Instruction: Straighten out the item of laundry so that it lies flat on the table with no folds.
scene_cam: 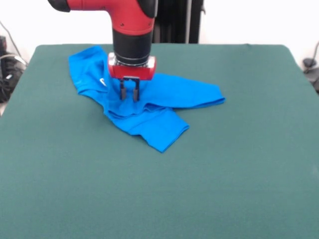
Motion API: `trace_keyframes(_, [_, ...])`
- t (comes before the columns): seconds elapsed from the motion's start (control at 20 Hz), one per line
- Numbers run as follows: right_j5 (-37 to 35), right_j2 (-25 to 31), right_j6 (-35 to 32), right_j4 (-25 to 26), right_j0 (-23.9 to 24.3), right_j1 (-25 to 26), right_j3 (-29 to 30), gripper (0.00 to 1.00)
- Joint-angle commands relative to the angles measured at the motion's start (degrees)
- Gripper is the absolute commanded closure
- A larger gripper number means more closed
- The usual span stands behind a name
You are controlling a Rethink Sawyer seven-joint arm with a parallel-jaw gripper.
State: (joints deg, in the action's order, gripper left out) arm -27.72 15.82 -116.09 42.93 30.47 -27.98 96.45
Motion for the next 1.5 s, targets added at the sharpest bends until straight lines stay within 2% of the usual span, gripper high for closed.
trace_keyframes(0.05, [2.1,0.5,-4.0,-1.4,-2.4,3.1,-0.7,1.0])
trace_keyframes(0.55, [0.8,1.7,-3.0,-3.0,-1.8,0.4,2.1,1.0])
trace_keyframes(0.9, [-0.9,2.4,-3.1,-5.9,-2.0,-10.5,11.6,1.0])
trace_keyframes(1.1, [-2.0,2.9,-2.5,-8.1,-1.7,-14.7,15.4,1.0])
trace_keyframes(1.5, [-1.2,1.6,-3.4,-8.8,-3.2,-15.5,16.3,1.0])
